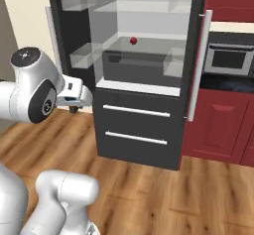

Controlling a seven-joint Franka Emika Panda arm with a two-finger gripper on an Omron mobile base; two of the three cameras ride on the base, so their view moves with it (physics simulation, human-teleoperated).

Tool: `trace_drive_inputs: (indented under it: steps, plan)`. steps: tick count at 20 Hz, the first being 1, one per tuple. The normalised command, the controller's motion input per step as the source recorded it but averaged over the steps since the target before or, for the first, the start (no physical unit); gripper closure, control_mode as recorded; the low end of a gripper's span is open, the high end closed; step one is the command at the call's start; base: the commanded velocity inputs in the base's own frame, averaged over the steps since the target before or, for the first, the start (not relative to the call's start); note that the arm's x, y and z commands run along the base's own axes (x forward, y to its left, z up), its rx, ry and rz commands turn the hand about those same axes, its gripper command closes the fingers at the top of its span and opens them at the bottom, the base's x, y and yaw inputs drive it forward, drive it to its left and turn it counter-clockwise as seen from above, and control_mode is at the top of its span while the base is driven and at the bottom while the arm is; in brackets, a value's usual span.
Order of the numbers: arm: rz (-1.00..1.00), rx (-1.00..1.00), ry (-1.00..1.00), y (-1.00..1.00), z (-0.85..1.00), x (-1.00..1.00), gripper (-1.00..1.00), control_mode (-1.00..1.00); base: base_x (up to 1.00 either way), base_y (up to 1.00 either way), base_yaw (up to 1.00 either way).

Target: Open the fridge, remove the pear, bell pepper, and fish, and place them on any counter.

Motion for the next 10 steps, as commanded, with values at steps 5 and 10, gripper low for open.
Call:
trace_drive_inputs:
  steps: [5,10]
  plan:
    - [0.0,0.0,0.0,0.0,0.0,0.0,-1.0,1.0,0.9,-0.21,0.0]
    - [0.0,0.0,0.0,0.0,0.0,0.0,-1.0,1.0,0.97,-0.33,0.0]
